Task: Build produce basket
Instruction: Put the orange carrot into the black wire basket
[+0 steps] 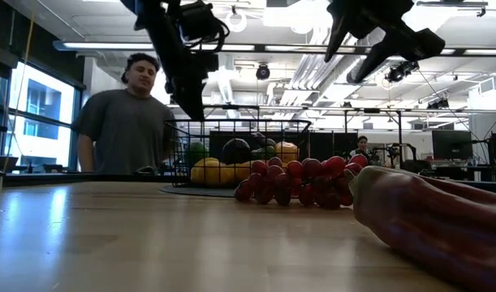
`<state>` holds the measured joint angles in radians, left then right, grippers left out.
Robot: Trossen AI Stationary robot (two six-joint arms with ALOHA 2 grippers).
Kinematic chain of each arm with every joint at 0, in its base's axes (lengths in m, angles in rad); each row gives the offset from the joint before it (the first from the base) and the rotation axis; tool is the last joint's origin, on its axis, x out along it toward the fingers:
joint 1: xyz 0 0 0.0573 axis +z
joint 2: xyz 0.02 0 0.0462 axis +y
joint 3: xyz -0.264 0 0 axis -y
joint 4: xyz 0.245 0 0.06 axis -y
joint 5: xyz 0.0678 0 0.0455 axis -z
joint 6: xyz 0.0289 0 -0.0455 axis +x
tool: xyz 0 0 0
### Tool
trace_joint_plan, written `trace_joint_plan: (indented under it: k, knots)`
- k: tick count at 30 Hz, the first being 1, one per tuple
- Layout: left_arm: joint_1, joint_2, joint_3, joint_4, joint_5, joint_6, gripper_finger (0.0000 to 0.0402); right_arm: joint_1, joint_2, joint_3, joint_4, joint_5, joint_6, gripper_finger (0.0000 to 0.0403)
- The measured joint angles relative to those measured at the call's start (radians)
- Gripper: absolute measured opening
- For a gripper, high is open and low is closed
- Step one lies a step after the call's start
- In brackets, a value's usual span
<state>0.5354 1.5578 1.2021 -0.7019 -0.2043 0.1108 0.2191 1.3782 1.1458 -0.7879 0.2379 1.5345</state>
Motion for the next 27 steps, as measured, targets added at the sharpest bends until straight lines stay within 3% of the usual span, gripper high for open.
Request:
trace_joint_plan:
  k: [8,19,27]
  knots:
    - [-0.023,-0.008,0.075,-0.115,0.191,-0.029,0.0289,0.033,0.074,0.000,-0.027,-0.065,0.040,0.0215]
    - [-0.110,-0.009,0.086,-0.194,0.193,-0.025,0.0289,0.097,0.185,0.000,-0.086,-0.196,0.102,0.0215]
    - [-0.126,-0.046,0.085,-0.192,0.193,-0.029,0.0289,0.137,0.291,0.000,-0.091,-0.220,0.141,0.0215]
